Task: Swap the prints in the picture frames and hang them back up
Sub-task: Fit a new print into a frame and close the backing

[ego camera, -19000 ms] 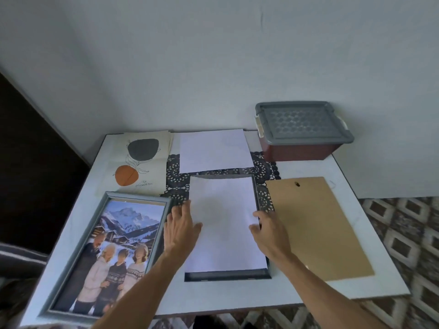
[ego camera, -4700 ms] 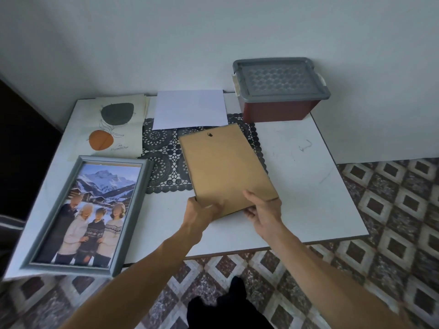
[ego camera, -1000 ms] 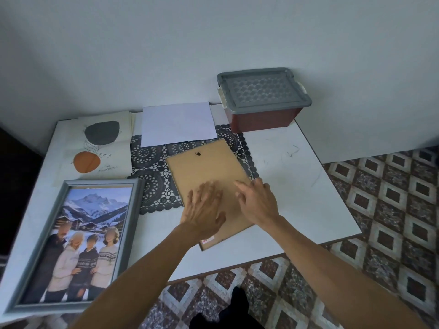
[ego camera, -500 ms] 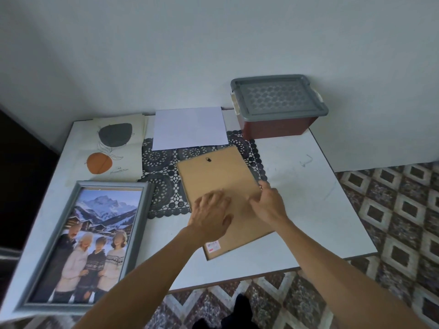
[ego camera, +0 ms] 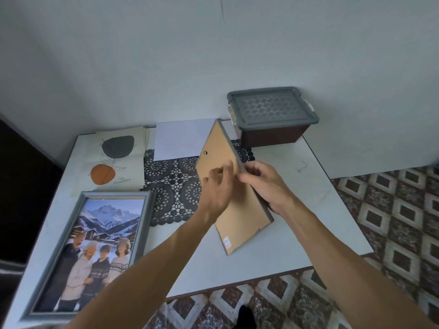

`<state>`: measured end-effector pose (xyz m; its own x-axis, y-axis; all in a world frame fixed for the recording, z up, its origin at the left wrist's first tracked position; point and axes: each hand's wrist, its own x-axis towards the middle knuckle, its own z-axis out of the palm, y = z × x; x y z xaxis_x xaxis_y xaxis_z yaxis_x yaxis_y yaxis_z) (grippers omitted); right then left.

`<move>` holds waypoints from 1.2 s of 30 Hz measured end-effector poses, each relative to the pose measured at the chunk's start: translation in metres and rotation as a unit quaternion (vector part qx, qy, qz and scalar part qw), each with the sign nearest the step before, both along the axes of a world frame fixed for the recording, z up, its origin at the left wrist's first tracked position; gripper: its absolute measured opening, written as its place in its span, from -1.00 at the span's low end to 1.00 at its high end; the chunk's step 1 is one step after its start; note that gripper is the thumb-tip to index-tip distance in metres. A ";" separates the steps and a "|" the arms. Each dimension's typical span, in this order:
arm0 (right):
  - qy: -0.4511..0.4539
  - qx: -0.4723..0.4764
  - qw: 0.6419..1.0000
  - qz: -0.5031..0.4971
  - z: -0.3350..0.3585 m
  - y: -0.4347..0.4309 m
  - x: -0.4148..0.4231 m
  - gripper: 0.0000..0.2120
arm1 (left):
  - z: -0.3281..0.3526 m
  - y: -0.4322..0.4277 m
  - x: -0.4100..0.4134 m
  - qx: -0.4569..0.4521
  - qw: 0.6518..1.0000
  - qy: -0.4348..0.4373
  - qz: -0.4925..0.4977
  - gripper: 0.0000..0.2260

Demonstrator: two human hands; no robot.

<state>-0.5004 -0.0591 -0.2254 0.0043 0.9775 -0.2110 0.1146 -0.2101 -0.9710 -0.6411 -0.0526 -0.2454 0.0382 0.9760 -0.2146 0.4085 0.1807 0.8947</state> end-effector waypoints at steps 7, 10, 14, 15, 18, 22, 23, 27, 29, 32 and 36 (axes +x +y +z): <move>-0.146 0.089 0.980 0.102 0.018 -0.023 -0.031 -0.84 | 0.022 0.011 -0.017 -0.141 0.955 -0.242 0.099 -0.65; -0.201 0.097 0.968 0.117 0.006 -0.026 -0.031 -0.80 | 0.015 0.006 -0.029 -0.170 0.948 -0.241 0.118 -0.70; -0.312 0.137 0.940 -0.029 -0.019 -0.021 -0.011 -0.78 | 0.008 -0.002 -0.041 -0.186 0.933 -0.280 0.127 -0.75; -0.339 0.126 0.930 -0.060 -0.026 -0.019 -0.002 -0.76 | 0.006 -0.004 -0.043 -0.187 0.927 -0.297 0.131 -0.78; -0.364 0.006 0.926 -0.096 -0.045 -0.013 0.022 -0.64 | -0.004 -0.008 -0.047 -0.210 0.913 -0.318 0.145 -0.83; -0.270 -0.058 0.954 -0.121 -0.056 -0.020 0.047 -0.73 | -0.022 -0.011 -0.036 -0.242 0.906 -0.312 0.154 -0.82; -0.261 -0.056 0.955 -0.130 -0.059 -0.022 0.054 -0.76 | -0.027 -0.011 -0.031 -0.241 0.912 -0.297 0.149 -0.79; -0.239 -0.075 0.955 -0.161 -0.069 -0.030 0.081 -0.76 | -0.050 -0.009 -0.002 -0.159 0.975 -0.133 0.085 -0.61; -0.245 -0.082 0.950 -0.173 -0.073 -0.032 0.099 -0.75 | -0.056 -0.008 0.013 -0.130 0.988 -0.060 0.054 -0.69; -0.259 -0.089 0.942 -0.194 -0.078 -0.032 0.125 -0.72 | -0.069 -0.001 0.032 -0.104 0.993 0.054 0.016 -0.76; -0.279 -0.102 0.931 -0.213 -0.088 -0.025 0.160 -0.69 | -0.090 0.011 0.060 -0.112 0.988 0.104 -0.022 -0.71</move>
